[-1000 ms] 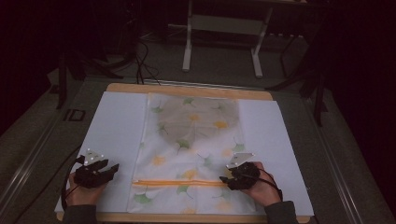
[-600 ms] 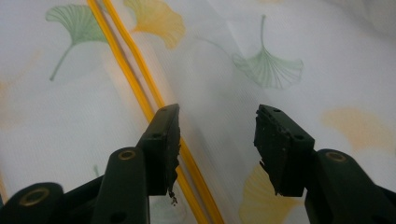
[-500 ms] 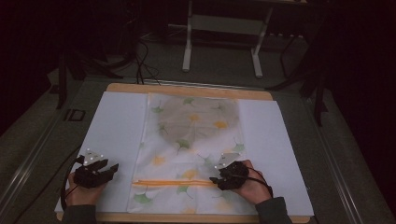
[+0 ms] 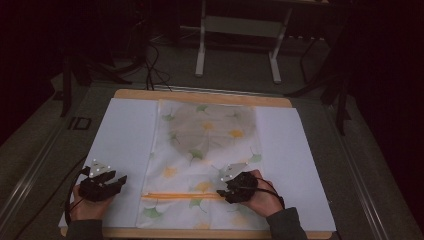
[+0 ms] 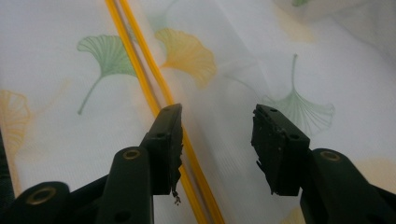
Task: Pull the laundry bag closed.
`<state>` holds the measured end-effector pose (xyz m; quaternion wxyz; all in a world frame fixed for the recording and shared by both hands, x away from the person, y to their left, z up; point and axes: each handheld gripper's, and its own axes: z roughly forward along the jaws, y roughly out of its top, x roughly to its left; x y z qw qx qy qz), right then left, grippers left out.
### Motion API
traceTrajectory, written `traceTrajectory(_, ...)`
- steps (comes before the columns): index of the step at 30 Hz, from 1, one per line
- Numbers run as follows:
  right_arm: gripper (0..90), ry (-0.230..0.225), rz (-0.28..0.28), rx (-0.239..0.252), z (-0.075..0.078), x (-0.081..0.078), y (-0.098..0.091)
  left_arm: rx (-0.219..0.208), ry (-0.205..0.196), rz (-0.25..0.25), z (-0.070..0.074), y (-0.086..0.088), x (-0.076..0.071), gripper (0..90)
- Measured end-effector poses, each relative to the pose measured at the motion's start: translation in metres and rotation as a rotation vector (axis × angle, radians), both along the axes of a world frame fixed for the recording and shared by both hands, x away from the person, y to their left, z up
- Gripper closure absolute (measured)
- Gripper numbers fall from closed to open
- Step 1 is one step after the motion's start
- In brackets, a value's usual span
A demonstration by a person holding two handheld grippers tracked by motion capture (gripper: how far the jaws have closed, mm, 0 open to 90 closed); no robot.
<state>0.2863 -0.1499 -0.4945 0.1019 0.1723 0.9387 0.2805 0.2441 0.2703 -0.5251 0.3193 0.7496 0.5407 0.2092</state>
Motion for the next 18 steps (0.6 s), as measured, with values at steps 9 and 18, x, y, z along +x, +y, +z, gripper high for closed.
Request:
traceTrajectory(9, 54.2, -0.005, 0.046, -0.004, 0.001, 0.000, 0.018, 0.002, 0.003, -0.004, 0.000, 0.000, 0.000, 52.6)
traceTrajectory(18, 55.6, -0.002, 0.081, 0.003, 0.001, -0.002, 0.033, 0.003, -0.004, -0.008, 0.001, 0.000, -0.001, 53.1)
